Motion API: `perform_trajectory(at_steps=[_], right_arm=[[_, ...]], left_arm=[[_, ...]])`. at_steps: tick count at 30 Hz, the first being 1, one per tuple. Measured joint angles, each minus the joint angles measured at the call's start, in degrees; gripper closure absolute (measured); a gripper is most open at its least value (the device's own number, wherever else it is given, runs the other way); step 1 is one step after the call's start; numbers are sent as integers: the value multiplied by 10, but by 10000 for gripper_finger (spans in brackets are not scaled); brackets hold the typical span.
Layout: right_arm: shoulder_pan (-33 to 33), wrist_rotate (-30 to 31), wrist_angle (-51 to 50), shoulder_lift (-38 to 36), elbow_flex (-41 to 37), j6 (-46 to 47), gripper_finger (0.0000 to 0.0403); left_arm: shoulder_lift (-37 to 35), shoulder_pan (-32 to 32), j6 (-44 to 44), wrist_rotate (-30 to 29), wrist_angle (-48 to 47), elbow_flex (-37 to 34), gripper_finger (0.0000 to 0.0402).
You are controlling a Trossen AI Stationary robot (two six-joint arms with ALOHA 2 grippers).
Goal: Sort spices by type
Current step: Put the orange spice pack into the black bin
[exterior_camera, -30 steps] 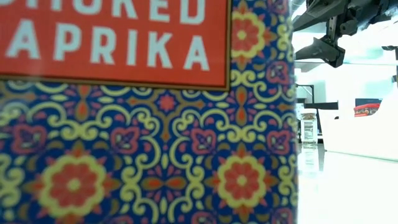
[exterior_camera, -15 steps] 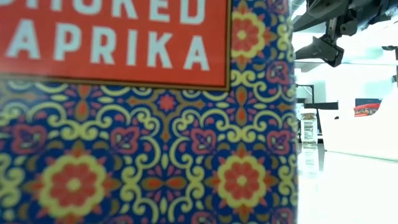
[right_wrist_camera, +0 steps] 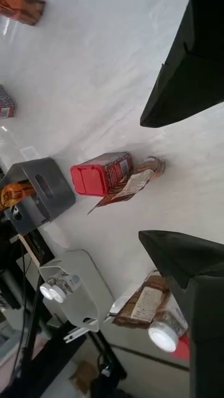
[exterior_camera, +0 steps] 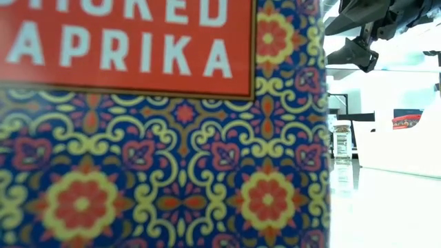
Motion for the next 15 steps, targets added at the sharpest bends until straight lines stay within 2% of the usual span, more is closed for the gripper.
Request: perform_trajectory(at_steps=[6,11,15], right_arm=[[0,0,-2,0,0,39,92],[0,0,-12,0,0,40,92],[-3,0,-20,0,0,43,92]], left_arm=[[0,155,111,23,0,0,164],[0,293,264,49,6,0,164],[0,414,423,73,54,0,164]])
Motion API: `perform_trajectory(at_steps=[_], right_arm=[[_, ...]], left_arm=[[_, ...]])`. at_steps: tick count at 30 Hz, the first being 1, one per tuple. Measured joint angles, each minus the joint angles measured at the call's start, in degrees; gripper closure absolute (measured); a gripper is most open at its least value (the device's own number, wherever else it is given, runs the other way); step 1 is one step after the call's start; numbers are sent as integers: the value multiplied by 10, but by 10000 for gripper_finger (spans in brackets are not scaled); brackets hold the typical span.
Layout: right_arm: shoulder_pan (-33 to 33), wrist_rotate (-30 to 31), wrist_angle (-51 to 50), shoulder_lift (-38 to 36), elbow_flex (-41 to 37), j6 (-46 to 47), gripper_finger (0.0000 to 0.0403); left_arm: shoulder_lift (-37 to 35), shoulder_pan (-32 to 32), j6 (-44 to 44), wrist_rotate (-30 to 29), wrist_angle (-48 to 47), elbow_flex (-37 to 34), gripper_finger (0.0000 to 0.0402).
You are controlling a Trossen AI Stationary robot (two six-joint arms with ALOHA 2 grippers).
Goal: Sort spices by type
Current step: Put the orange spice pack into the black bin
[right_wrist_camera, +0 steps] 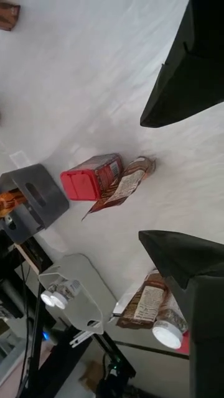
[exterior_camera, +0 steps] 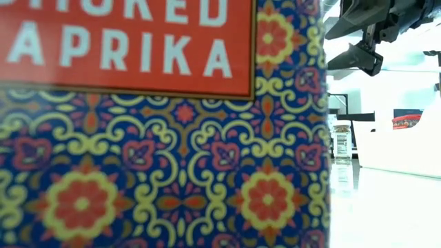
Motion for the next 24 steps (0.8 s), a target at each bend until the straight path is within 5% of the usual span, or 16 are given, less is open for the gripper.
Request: perform_trajectory(at_steps=[5,11,17,24], right_arm=[[-26,1,-1,0,0,20,92],[-85,3,-1,0,0,24,92],[-131,3,3,0,0,24,92],[-170,4,3,0,0,24,92]], left_arm=[[1,148,238,13,73,0,164],[3,288,507,112,153,0,164],[59,369,544,155,164,0,164],[149,382,628,136,147,4,164]])
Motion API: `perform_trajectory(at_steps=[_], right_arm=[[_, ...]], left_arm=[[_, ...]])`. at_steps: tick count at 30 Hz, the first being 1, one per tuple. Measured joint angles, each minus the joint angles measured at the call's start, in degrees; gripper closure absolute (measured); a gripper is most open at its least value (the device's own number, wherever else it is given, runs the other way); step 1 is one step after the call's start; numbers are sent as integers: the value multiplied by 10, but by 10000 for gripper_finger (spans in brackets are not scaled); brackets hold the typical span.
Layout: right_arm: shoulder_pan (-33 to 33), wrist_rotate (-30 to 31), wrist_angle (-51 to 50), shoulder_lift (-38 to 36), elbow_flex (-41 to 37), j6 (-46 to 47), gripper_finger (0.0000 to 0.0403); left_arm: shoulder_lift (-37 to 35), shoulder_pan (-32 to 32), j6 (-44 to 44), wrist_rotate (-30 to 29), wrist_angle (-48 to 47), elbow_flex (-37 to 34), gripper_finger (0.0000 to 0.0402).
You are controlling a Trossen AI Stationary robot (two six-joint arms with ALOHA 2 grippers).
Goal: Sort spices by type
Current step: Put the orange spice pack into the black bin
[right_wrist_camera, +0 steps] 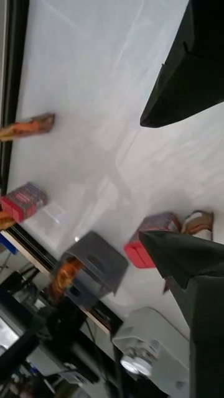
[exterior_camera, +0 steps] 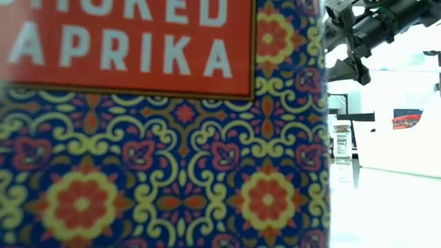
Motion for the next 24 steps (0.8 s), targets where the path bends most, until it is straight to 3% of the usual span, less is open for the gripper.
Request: perform_trajectory(at_steps=[5,10,24], right_arm=[[-13,0,0,0,0,22,92],[-15,0,0,0,0,29,92],[-15,0,0,0,0,27,92]], left_arm=[[26,2,60,-41,0,2,164],[30,6,75,-44,1,3,164],[30,8,35,-37,-22,-14,164]])
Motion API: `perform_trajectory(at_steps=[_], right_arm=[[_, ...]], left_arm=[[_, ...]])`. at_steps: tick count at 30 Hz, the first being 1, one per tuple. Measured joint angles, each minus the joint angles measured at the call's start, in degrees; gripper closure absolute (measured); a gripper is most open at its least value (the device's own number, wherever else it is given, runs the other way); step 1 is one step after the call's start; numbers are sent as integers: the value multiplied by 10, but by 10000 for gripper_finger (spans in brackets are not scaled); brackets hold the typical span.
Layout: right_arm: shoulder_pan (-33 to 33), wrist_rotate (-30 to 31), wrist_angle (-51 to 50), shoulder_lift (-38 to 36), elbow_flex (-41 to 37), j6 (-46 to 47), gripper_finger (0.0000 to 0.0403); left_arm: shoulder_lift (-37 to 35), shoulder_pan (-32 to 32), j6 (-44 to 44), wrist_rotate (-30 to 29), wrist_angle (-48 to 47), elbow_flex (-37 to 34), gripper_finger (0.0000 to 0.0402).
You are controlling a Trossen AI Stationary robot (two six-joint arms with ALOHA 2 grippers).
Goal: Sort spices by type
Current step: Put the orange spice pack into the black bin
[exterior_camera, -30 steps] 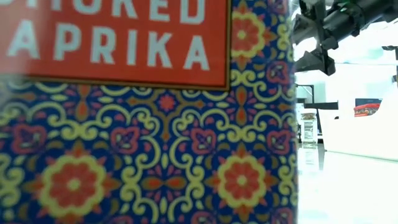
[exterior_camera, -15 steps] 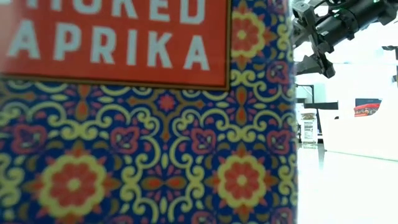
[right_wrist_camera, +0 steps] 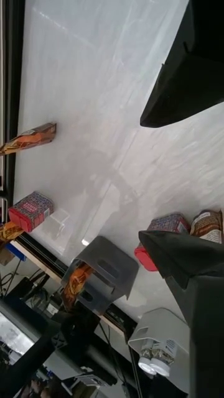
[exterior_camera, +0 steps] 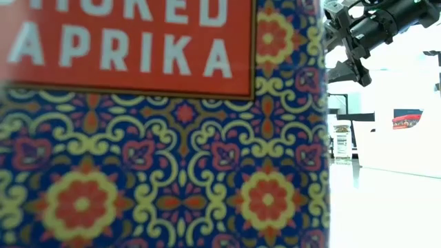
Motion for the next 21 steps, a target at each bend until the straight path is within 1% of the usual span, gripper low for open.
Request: perform_trajectory(at_steps=[4,7,11,17,18,21], right_arm=[[0,0,0,0,0,-2,92],[0,0,0,0,0,-4,92],[1,-1,0,0,0,-3,92],[1,-3,0,0,0,-3,92],[1,-4,0,0,0,-3,92],[1,-4,0,0,0,-4,92]], left_arm=[[1,0,-14,-7,1,-28,171],[1,0,-25,-9,11,-38,198],[1,0,-40,-9,11,-38,258],[0,0,-58,-18,-9,-38,382],[0,0,-64,-20,-9,-38,391],[-2,-2,-86,-23,-24,-37,399]])
